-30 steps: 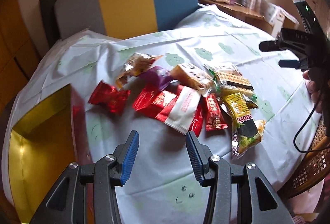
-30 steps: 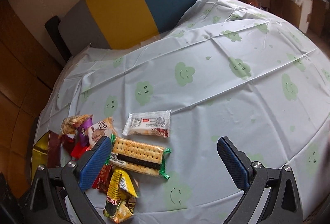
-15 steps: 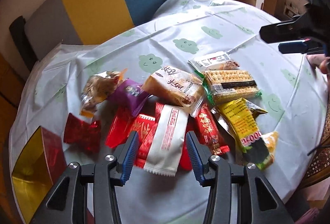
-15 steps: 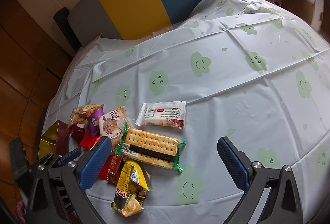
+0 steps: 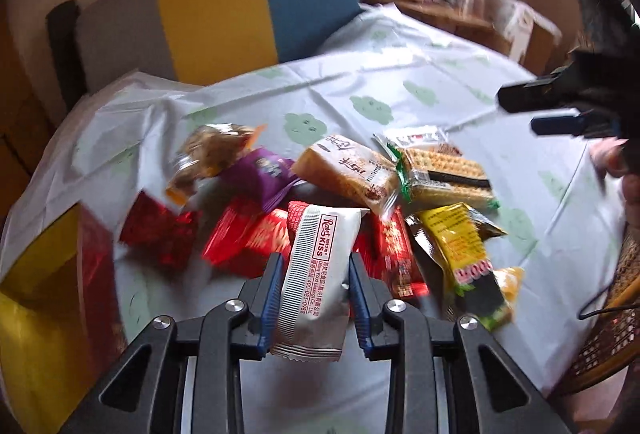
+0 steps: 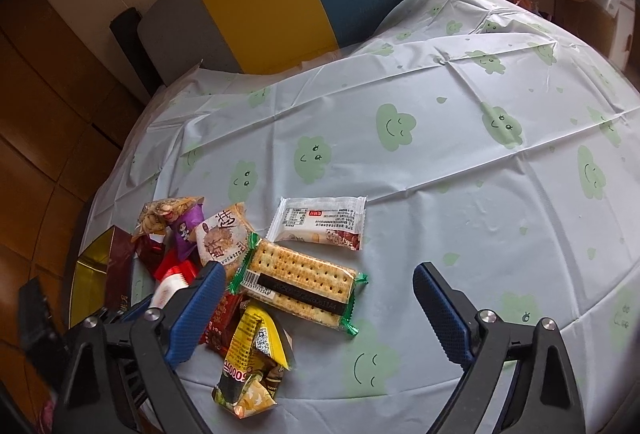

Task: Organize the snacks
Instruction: 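Grasp the white snack packet with the left tool while the right tool grasps the yellow packet, then place the white packet in the gold tray with the left tool while the right tool holds the yellow packet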

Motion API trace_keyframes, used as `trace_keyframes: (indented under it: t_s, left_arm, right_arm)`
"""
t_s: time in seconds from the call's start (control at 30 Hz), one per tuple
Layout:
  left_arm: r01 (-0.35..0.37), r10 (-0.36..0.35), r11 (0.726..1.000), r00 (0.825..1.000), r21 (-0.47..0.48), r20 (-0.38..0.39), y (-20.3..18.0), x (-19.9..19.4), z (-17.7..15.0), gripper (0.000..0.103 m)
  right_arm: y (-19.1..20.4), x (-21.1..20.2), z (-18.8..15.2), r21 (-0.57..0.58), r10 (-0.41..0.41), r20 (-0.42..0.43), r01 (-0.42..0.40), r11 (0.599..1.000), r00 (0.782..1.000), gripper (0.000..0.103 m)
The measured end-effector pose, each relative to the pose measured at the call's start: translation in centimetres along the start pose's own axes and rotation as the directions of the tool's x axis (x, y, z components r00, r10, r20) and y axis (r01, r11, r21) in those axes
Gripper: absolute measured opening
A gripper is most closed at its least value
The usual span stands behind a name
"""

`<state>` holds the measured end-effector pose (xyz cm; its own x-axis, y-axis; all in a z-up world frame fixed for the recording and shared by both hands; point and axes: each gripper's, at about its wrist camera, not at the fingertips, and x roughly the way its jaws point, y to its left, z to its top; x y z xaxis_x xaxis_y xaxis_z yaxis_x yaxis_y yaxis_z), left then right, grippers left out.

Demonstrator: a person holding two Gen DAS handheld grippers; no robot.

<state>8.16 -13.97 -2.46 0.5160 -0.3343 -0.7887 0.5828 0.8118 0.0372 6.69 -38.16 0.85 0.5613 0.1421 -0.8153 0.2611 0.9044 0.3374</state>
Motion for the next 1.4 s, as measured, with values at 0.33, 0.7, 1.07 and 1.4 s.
trace_keyframes:
  t_s: [0.33,0.7,1.07,1.4]
  left_arm:
    - [-0.028,0.027,0.997,0.999,-0.076,-0.017,0.8,-1.8,-5.6,0.032]
    - [-0.052,0.051,0.993,0.999,-0.105,-0.018,0.7,-0.9,-7.2,0.034]
    - [-0.035,0.038,0.989,0.999,-0.143,0.023,1.2,-0.9,-7.9,0.038]
    - [-0.013,0.022,0.984,0.999,-0.179,0.046,2.3,-3.6,-6.7,0.032]
  right_arm:
    - [3.2,3.1,-2.3,-0.143,0.085,-0.230,-0.120,0.982,0.969,0.084]
    - [5.8,5.8,-5.1,-0.197,0.084,-0.351,-0.161,0.967,0.933,0.084]
    - [9.6,8.5,-8.0,-0.384,-0.090,-0.277,-0.025,0.923,0.957,0.061]
    - [10.4,9.4,-9.2,-0.463,-0.113,-0.273,-0.027,0.886,0.955,0.069]
